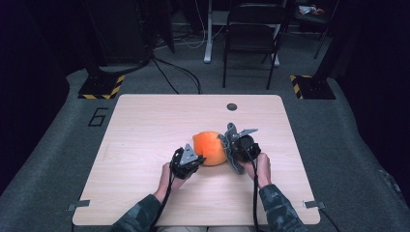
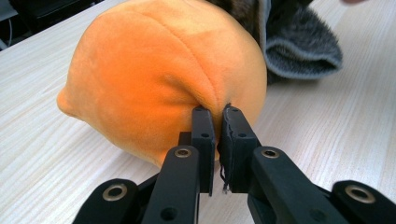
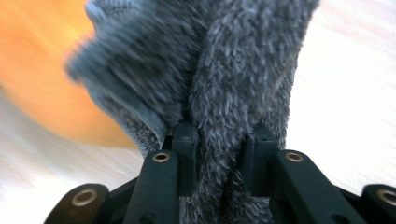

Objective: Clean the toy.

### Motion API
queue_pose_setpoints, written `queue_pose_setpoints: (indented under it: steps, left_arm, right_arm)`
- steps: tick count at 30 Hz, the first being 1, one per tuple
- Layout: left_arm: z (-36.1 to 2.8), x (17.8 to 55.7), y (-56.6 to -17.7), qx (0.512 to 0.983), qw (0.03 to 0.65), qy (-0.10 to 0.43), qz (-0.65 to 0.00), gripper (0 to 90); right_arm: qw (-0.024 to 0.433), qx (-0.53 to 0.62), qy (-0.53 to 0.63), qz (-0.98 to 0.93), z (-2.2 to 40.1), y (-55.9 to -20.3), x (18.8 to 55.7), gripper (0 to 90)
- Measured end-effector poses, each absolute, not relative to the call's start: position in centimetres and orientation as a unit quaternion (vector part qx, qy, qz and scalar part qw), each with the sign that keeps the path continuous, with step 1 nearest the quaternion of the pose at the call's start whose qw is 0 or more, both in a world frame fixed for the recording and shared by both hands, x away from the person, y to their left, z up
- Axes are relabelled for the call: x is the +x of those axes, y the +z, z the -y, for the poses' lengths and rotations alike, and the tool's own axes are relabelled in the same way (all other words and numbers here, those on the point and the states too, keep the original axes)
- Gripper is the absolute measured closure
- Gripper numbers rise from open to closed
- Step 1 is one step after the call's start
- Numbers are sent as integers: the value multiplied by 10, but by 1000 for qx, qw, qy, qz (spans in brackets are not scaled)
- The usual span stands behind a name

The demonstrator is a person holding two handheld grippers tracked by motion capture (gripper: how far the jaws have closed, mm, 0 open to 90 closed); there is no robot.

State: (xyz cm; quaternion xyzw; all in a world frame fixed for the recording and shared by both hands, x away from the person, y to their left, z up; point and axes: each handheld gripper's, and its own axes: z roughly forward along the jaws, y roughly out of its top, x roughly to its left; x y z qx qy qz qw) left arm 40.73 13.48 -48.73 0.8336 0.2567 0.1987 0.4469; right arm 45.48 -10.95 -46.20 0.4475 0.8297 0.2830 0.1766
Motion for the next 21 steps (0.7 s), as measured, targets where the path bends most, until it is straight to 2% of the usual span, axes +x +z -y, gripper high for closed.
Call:
queue_pose_setpoints:
  steps: [3,8,11,16,21]
  left_arm:
    - [-135,407,-488,832,447,199,-261,845]
    - [-137,408,-487,829,448,201,-267,842]
    - [-137,408,-487,827,451,202,-268,839]
    - [-140,410,-488,823,456,198,-277,836]
    - [-141,411,-487,822,456,195,-279,825]
  right_arm:
    - [183,454,256,-834,112,-474,458,706]
    - [165,470,240,-833,119,-488,465,701]
    - [175,471,244,-830,121,-480,463,707]
    - [224,463,308,-801,121,-441,449,716]
    - [195,407,325,-831,94,-428,437,715]
